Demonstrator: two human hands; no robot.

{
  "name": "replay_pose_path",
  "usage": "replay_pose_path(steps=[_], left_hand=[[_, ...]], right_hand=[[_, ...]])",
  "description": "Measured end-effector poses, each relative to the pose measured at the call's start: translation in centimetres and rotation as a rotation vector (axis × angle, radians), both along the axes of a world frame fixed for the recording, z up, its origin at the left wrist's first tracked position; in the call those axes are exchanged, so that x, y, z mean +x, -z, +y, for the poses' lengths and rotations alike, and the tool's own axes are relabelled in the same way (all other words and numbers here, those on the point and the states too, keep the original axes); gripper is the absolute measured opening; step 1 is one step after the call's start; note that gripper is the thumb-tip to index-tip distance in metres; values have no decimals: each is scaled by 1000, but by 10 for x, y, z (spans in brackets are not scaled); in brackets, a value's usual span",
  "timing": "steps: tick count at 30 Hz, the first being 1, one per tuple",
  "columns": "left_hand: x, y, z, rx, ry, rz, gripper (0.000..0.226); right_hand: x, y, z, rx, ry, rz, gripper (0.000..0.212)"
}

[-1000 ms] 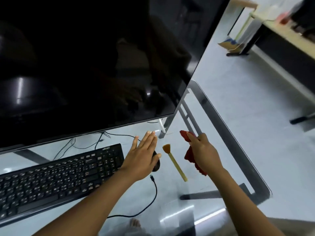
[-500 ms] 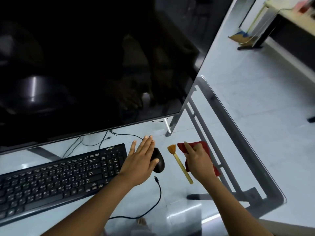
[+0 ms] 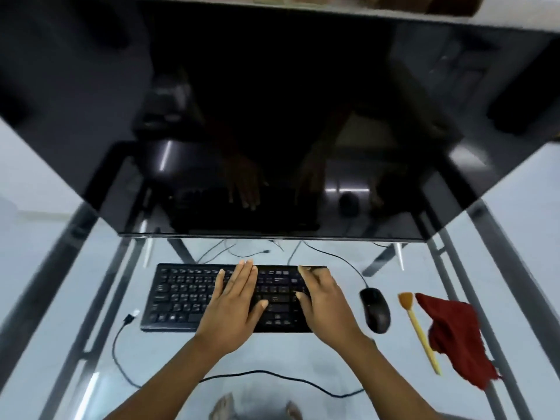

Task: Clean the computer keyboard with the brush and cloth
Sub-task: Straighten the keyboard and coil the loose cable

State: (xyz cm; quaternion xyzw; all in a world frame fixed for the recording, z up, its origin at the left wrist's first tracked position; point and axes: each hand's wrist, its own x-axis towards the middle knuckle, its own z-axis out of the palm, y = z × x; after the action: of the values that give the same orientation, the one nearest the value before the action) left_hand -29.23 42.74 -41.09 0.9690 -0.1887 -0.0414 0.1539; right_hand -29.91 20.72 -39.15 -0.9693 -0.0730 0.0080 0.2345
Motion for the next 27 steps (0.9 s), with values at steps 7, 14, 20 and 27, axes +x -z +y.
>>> replay_pose_path(steps=[7,14,20,27], left_hand=[[-5,6,77,23,-203,-15,88],[-26,26,144,-119,-519,172,116],[-26,43,157,-150,-453,163,106],[-2,43,156,-217,-463,167,103]], right_hand=[[1,8,37,-152,24,-31,46],[-25,20,15,-85,402,300,83],[-38,32,6,33,321,319,97],[-11,32,4,27,352,291,93]])
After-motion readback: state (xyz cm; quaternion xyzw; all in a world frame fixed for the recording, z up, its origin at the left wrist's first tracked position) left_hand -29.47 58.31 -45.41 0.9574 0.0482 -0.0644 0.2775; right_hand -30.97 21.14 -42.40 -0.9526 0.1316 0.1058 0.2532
